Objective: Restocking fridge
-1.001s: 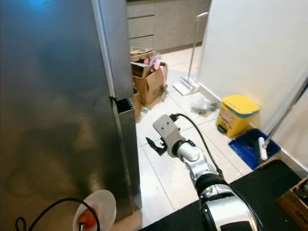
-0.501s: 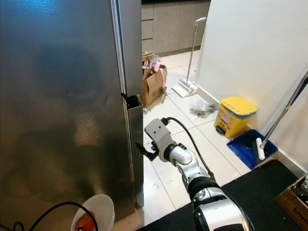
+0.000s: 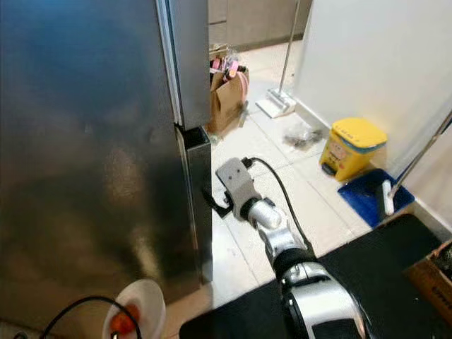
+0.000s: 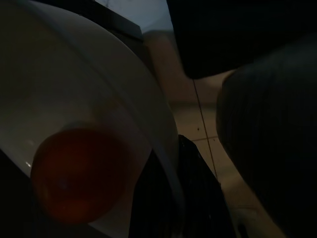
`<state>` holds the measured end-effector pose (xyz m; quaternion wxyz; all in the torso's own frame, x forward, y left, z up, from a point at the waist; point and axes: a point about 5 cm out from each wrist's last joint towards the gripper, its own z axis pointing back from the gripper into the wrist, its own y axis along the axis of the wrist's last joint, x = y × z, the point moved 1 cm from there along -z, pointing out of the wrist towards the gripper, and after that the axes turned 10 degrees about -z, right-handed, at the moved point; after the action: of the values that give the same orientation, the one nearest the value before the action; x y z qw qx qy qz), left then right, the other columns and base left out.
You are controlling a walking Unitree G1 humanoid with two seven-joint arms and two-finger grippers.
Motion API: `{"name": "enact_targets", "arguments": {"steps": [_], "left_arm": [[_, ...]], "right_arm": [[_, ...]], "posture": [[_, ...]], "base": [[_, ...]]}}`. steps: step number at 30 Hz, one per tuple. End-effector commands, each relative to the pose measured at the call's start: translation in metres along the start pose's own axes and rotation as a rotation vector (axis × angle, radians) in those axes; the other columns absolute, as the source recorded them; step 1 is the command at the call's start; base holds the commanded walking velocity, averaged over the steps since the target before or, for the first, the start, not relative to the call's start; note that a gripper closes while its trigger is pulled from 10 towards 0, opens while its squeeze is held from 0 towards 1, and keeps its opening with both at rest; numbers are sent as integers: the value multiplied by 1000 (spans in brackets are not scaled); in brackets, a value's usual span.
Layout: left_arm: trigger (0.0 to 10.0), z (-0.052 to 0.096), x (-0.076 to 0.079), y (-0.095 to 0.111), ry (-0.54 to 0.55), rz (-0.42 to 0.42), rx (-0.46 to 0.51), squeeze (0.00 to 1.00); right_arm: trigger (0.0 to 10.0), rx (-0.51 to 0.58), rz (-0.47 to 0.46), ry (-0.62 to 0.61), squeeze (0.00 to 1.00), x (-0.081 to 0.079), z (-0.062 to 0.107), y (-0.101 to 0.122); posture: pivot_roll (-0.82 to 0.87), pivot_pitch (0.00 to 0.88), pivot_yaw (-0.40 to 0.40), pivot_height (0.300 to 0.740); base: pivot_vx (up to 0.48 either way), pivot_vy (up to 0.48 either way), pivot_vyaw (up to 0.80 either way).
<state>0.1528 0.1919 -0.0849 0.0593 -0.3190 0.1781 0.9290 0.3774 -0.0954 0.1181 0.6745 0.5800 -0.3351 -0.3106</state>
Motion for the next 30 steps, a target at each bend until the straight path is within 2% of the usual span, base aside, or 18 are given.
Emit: {"name": "enact_targets", "arguments": {"steps": [1,11,16,20,24,30], "left_arm": [[10000,6,2,-5,17,14,-9,0],[10000,4,6,1,27,20,10,0],[10000,3,5,3,37,29,7,0],[10000,3,5,3,39,30,6,0],[10000,2,4,4,44,33,3,0],[10000,0,2,5,48,33,4,0]], "right_arm": [[10000,15,-24,3,0,-3,-6,8],[10000,99,-12,26,0,-5,-19,39],[10000,144,-23,130,0,-17,-26,55],[10000,147,-29,154,0,-20,-27,56],[10000,157,-32,224,0,-30,-29,59],[10000,181,0,150,0,-23,-31,67]], "posture": [[57,214,-6,740],[67,224,-17,740],[69,217,-25,740],[68,216,-24,740],[67,210,-27,740],[64,205,-25,740]], "base": [[0,0,0],[0,0,0],[0,0,0],[0,0,0],[0,0,0],[0,0,0]]}}
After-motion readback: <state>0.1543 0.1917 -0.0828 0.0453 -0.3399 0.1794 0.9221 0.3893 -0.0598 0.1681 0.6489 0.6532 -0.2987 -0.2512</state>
